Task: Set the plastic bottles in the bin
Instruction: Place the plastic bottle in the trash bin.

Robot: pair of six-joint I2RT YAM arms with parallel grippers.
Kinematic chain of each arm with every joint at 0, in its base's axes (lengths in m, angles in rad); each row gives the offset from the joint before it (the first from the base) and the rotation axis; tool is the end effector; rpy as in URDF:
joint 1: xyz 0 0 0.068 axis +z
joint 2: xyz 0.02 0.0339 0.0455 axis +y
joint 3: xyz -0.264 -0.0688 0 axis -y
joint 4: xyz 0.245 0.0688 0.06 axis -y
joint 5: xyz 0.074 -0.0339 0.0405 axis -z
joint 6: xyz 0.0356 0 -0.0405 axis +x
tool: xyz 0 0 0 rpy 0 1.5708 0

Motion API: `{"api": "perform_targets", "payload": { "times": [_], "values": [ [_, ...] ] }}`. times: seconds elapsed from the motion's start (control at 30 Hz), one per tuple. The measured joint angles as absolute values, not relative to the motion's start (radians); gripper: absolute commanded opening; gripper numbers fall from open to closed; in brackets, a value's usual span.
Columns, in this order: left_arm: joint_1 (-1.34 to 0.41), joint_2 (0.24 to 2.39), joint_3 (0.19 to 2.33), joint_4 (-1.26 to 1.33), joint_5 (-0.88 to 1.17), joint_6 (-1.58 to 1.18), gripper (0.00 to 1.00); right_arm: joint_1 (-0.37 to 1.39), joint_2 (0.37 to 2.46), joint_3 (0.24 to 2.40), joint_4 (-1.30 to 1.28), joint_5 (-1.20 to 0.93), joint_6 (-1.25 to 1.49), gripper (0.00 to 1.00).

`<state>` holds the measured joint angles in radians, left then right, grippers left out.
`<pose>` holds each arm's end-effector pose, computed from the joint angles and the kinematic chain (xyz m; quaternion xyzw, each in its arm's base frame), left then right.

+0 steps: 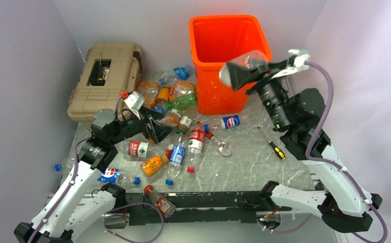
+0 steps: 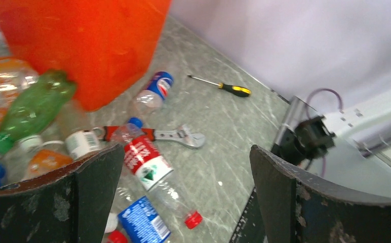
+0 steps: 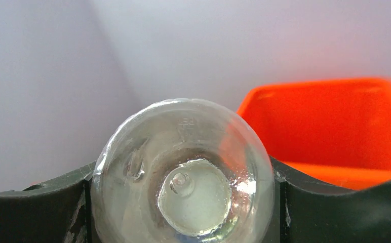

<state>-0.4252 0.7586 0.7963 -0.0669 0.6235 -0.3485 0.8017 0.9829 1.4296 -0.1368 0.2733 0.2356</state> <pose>0.1498 -0.0906 0.3613 0.2397 0.6741 -0.4539 0.5311 0.1263 0.1167 0.5261 -0.0574 0.5915 0.3269 0.7348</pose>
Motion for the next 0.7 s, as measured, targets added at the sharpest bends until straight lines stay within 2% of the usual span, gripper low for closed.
{"api": "perform_targets", "payload": {
  "times": [0.2, 0.4, 0.57, 0.7],
  "values": [
    [-0.425, 0.763, 0.842, -0.151, 0.388, -0.360, 1.00, 0.705, 1.172, 1.648, -0.057, 0.499, 0.123, 0.00],
    [-0.425, 0.713, 0.783, -0.132, 0.186, -0.429, 0.99, 0.552, 1.460, 1.819, -0.088, 0.534, 0.128, 0.00],
    [-0.425, 0.661, 0.742, -0.117, 0.162, -0.413, 1.00, 0.428, 1.707, 2.016, -0.221, 0.483, 0.185, 0.00],
    [-0.425, 0.659, 0.755, -0.131, 0.178, -0.377, 0.99, 0.374, 1.800, 2.055, -0.282, 0.443, 0.230, 0.00]
  ]
}}
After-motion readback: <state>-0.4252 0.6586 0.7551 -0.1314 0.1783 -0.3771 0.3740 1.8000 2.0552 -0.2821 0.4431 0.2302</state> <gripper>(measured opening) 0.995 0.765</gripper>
